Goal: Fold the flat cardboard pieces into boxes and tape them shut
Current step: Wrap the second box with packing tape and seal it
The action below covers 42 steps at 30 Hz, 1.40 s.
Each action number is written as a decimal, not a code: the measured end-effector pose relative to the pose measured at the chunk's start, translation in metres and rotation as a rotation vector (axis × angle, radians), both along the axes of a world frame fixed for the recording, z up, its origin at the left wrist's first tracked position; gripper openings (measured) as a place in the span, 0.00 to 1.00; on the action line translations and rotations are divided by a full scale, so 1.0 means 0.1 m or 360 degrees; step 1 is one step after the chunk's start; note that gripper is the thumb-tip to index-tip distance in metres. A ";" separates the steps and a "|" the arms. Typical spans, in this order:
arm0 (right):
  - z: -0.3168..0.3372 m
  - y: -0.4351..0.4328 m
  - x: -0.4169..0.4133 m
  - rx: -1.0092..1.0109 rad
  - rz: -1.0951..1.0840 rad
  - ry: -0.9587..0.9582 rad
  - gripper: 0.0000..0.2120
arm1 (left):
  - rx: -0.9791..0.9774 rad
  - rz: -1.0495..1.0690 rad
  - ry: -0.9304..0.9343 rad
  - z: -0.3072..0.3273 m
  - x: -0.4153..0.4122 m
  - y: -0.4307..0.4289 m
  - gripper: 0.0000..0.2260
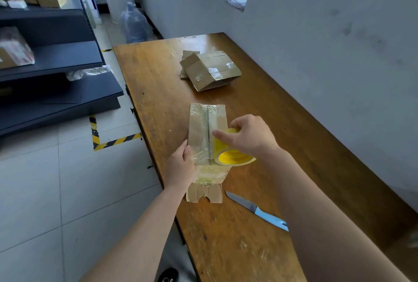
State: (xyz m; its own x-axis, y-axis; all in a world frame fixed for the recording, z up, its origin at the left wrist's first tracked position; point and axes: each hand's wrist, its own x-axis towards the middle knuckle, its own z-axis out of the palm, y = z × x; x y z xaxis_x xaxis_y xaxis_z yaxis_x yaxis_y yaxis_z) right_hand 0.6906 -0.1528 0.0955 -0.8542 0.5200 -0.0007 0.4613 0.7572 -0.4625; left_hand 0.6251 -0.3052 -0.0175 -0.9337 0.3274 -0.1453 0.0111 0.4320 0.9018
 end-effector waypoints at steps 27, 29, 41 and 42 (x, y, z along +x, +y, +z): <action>-0.76 0.39 0.42 -0.0008 -0.0197 -0.0247 0.28 | -0.0059 -0.0055 0.0106 0.04 0.02 -0.05 0.19; -0.85 0.36 0.44 -0.0198 -0.0231 -0.0185 0.29 | -0.0072 -0.0020 0.0096 0.05 0.02 -0.04 0.19; -0.85 -0.12 0.51 -0.0286 -0.0407 -0.0241 0.24 | -0.0124 -0.0422 -0.0285 0.25 -0.35 -0.02 0.17; -0.85 -0.19 0.50 -0.0295 -0.0433 -0.0245 0.24 | -0.0315 -0.0429 -0.0083 0.32 -0.37 -0.01 0.19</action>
